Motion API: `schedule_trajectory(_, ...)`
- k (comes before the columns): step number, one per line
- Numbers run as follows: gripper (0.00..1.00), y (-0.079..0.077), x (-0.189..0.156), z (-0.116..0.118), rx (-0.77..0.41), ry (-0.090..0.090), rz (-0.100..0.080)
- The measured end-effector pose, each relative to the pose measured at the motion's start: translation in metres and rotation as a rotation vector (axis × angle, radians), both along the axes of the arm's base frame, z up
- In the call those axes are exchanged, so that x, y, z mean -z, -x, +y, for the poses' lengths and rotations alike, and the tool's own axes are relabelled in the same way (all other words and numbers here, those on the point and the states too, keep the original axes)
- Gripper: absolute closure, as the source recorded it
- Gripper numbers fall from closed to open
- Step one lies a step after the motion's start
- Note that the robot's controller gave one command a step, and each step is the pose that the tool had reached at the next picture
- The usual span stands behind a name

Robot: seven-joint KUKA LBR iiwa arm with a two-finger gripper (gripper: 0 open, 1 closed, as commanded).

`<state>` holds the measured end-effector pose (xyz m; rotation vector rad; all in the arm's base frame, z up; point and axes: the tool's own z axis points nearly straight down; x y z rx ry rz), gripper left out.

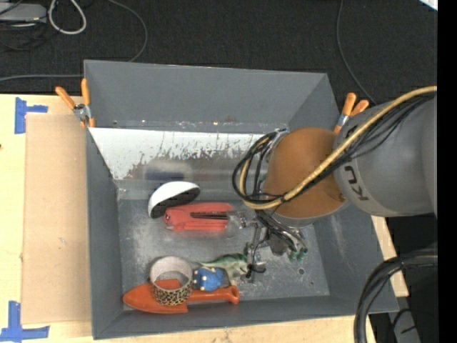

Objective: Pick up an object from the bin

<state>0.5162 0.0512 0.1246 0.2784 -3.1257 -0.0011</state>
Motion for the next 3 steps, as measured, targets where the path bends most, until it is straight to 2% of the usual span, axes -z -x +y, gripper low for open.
schedule_trajectory(1, 0.0, -0.007, 0.026, -0.008, -0.083, 0.0, 0.014)
schedule_trajectory(2, 0.0, -0.079, 0.055, 0.038, -0.097, -0.001, 0.016)
schedule_trajectory(3, 1.0, -0.011, 0.056, 0.01, 0.131, 0.004, 0.018)
